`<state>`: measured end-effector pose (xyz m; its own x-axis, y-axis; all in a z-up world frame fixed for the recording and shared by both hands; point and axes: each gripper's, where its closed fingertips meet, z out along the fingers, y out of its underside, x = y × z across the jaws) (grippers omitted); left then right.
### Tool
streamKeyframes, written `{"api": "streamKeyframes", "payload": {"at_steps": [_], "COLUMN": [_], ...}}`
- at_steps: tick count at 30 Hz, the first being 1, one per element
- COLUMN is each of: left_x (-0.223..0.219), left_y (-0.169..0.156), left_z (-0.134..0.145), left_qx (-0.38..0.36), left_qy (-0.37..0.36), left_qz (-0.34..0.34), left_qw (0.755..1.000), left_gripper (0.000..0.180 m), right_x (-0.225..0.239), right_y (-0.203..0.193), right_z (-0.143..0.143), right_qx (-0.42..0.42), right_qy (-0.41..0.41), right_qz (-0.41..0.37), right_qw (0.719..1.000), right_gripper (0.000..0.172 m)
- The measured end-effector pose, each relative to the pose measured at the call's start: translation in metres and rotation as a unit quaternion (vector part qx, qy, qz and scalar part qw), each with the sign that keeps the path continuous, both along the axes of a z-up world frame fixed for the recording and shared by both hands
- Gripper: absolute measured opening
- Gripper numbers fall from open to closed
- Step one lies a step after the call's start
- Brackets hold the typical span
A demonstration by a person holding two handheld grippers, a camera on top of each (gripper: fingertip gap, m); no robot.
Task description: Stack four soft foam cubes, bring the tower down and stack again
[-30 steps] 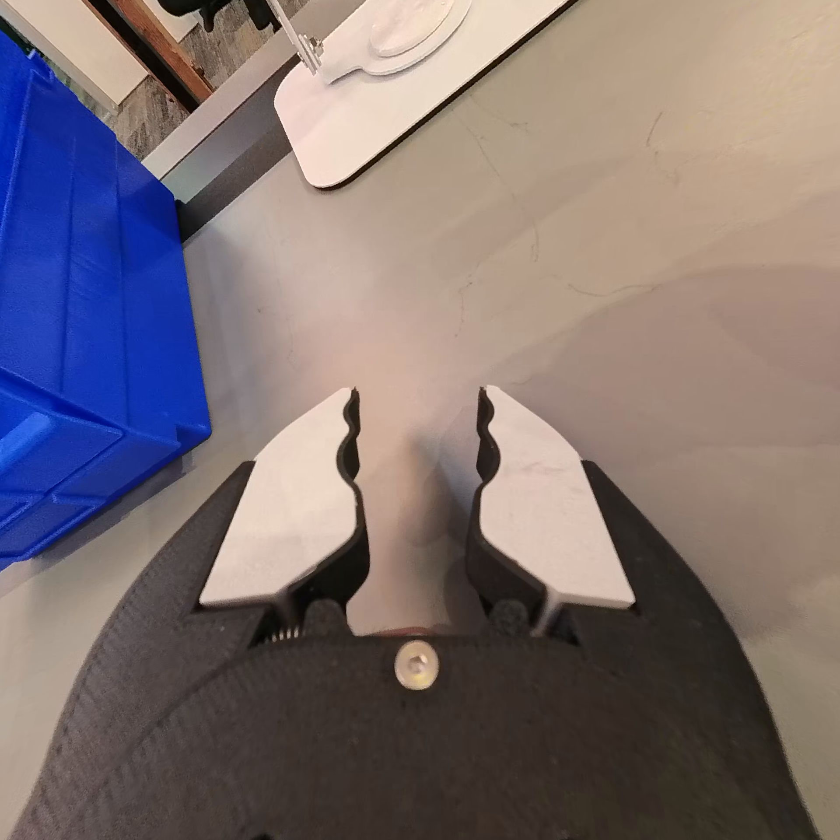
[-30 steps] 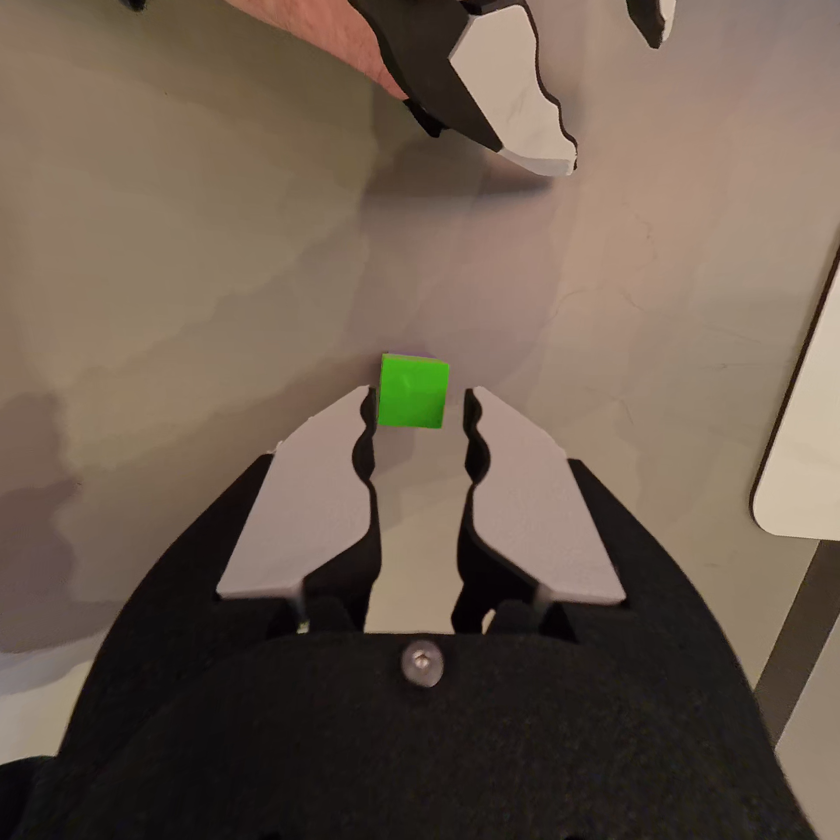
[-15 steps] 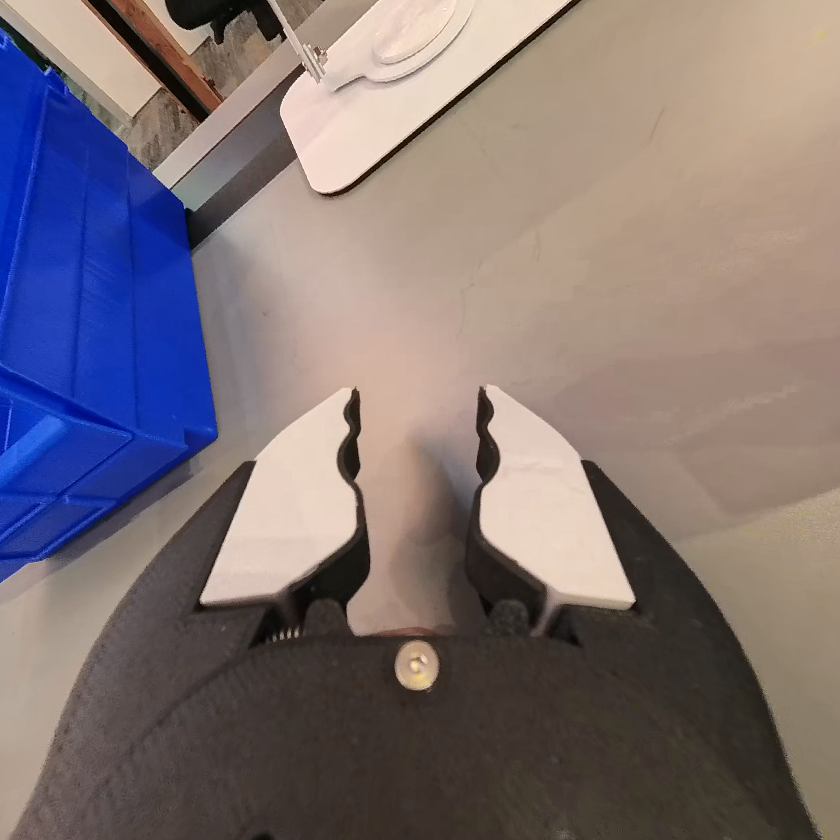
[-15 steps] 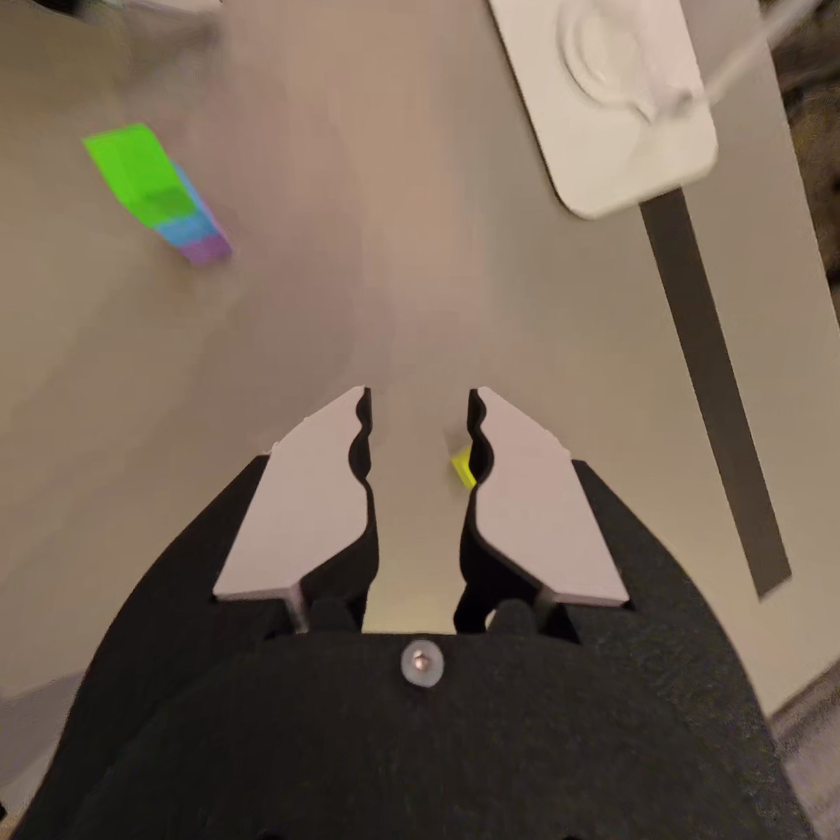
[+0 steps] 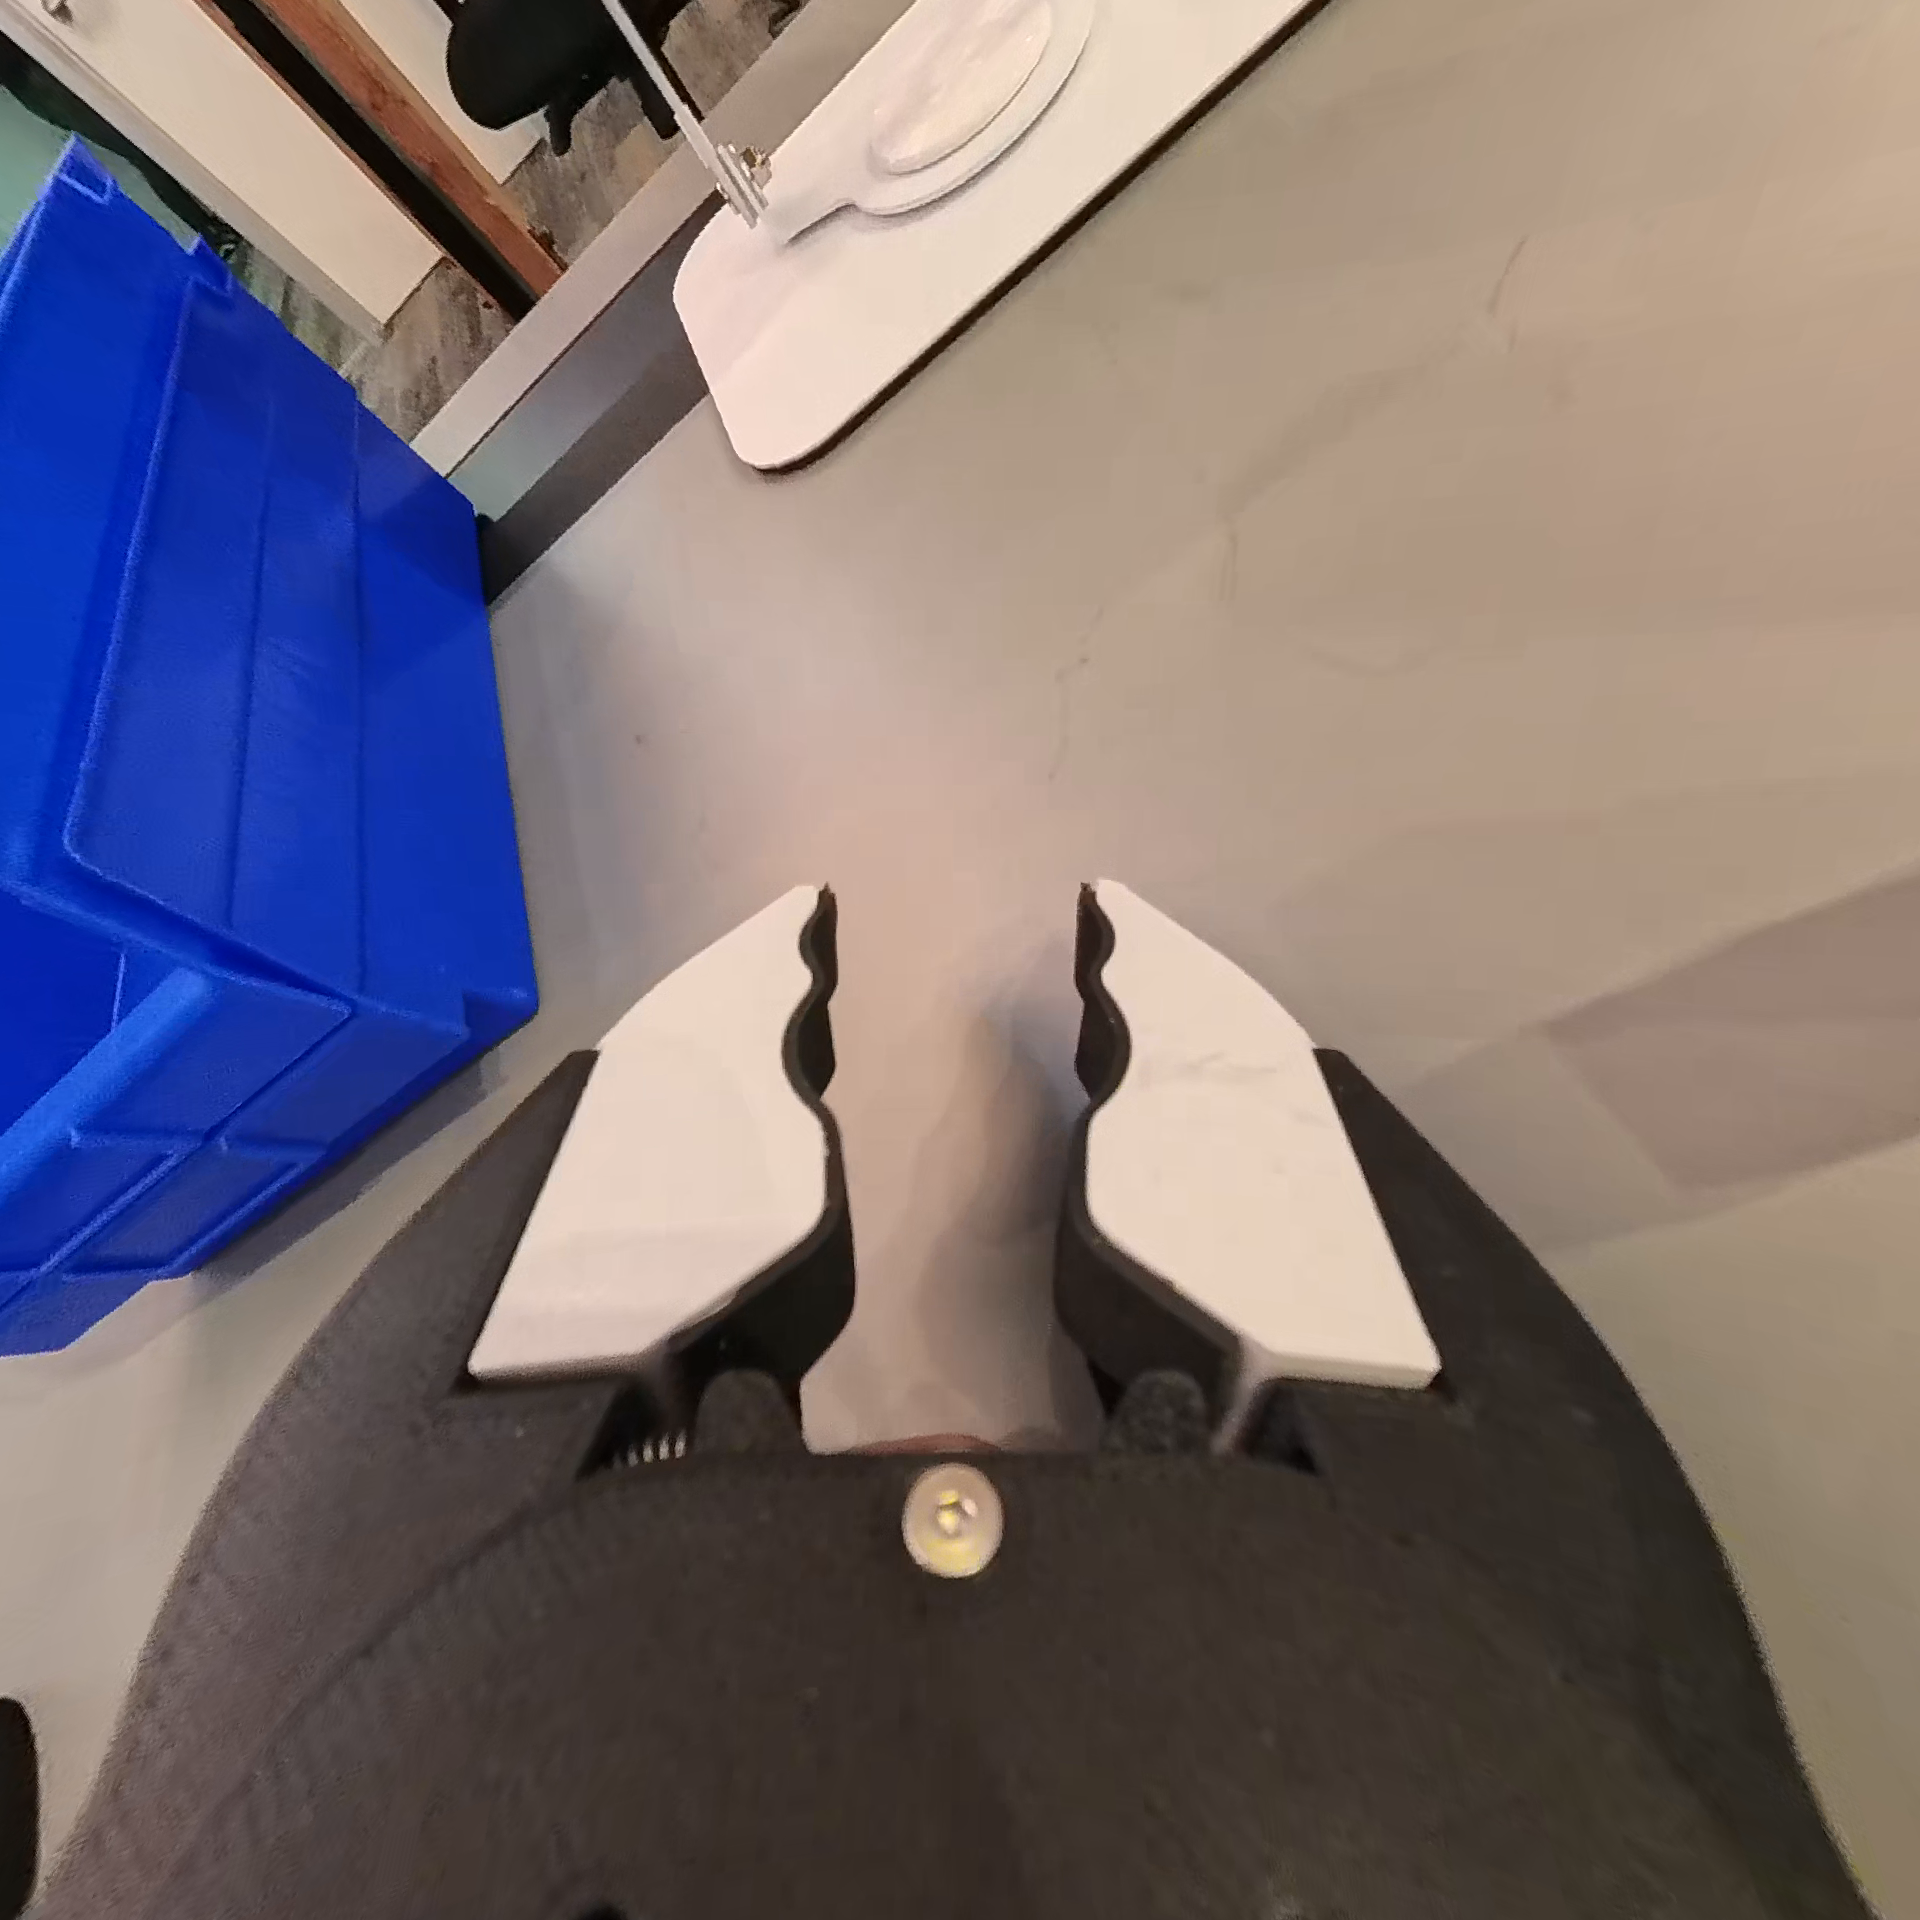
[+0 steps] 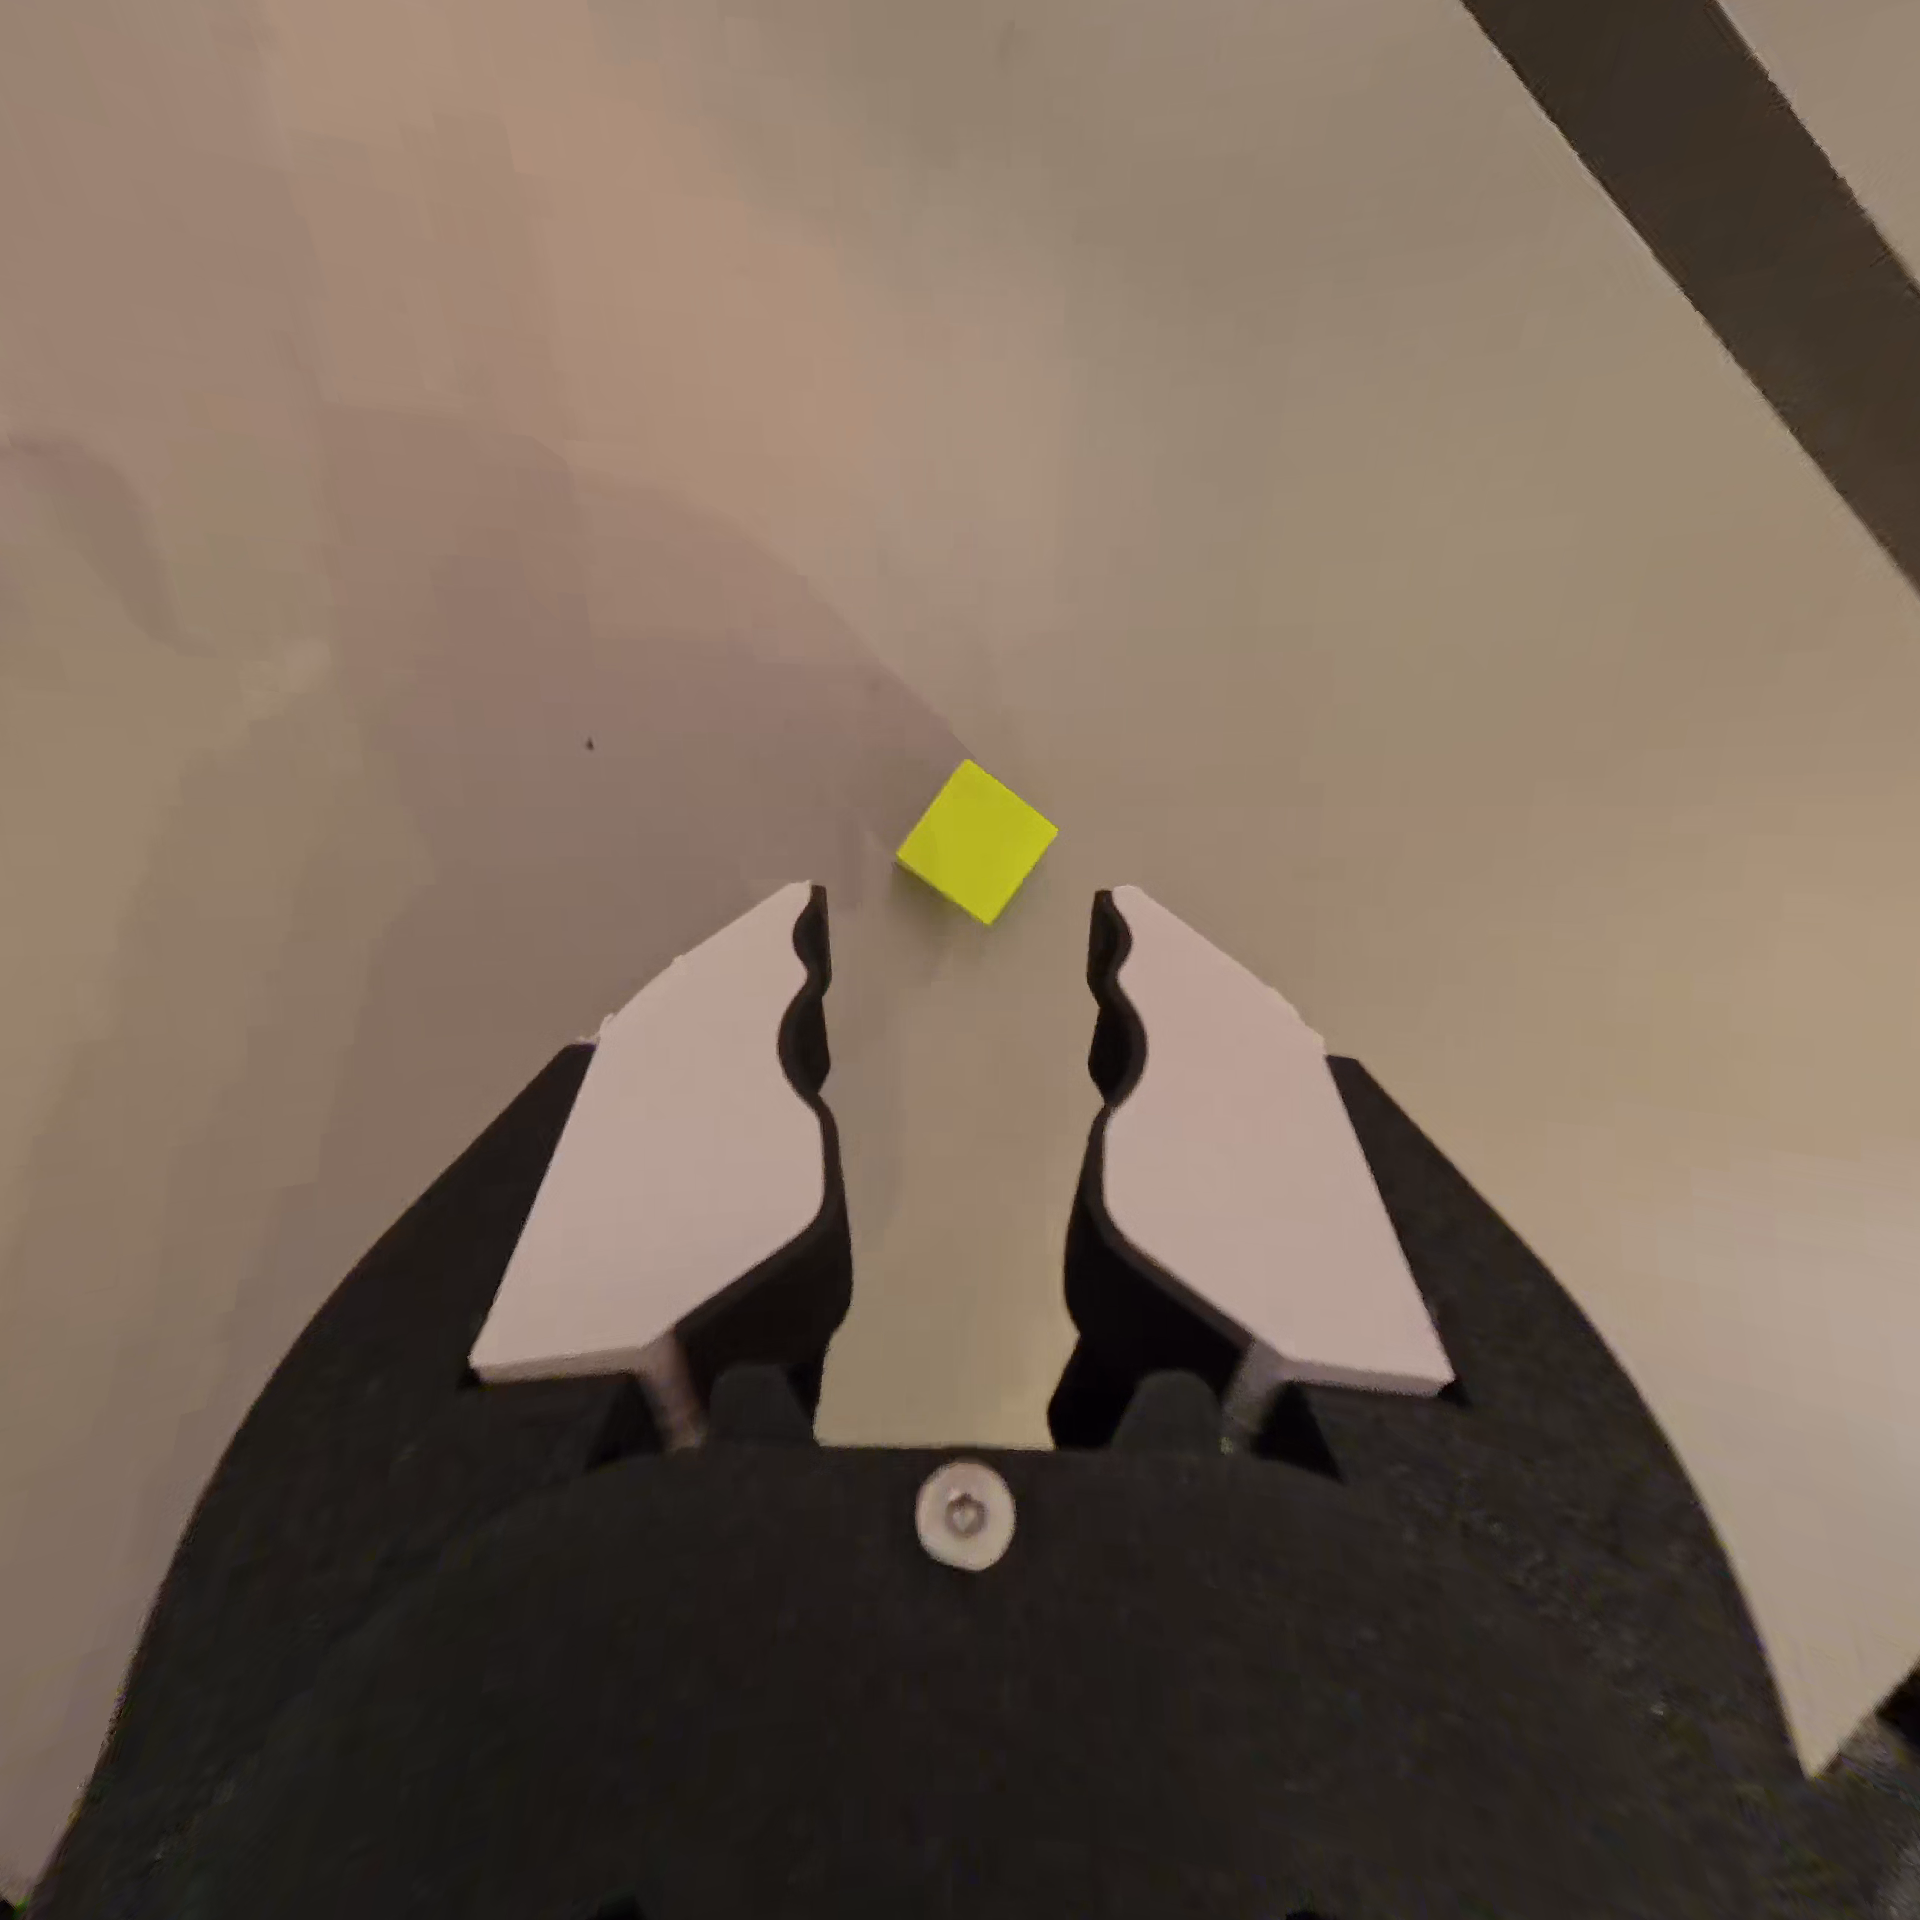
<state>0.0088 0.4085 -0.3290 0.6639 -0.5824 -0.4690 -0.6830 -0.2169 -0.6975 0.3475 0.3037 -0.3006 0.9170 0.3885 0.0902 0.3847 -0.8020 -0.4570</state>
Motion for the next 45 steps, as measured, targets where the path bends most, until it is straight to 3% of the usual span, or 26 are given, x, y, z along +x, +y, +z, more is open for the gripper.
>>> {"api": "streamKeyframes", "payload": {"at_steps": [7,13,17,22,29,34,45], "left_x": [0.001,0.001,0.001,0.001,0.001,0.0,0.001], "left_y": [0.0,0.0,0.0,0.0,0.0,0.0,0.0], "left_z": [0.0,0.0,0.0,0.0,0.0,0.0,0.0], "left_qx": [0.004,0.004,0.003,0.003,0.003,0.003,0.003], "left_qy": [0.004,0.004,0.003,0.003,0.003,0.002,0.003], "left_qz": [-0.001,-0.002,-0.002,-0.002,-0.001,0.0,-0.001], "left_qw": [1.0,1.0,1.0,1.0,1.0,1.0,1.0], "left_gripper": [0.042,0.042,0.042,0.042,0.042,0.043,0.042], "right_x": [0.001,0.003,-0.005,-0.075,-0.181,-0.215,-0.235], "right_y": [0.01,0.015,0.019,0.012,-0.016,-0.021,-0.023], "right_z": [-0.02,-0.031,-0.022,0.017,0.052,0.057,0.049], "right_qx": [-0.037,-0.048,-0.025,0.025,0.039,0.034,0.011], "right_qy": [-0.008,-0.027,-0.035,-0.011,-0.013,-0.022,-0.035], "right_qz": [-0.074,-0.079,-0.05,0.14,0.395,0.466,0.527], "right_qw": [0.997,0.995,0.998,0.99,0.918,0.884,0.849], "right_gripper": [0.047,0.031,0.029,0.028,0.028,0.028,0.028]}}
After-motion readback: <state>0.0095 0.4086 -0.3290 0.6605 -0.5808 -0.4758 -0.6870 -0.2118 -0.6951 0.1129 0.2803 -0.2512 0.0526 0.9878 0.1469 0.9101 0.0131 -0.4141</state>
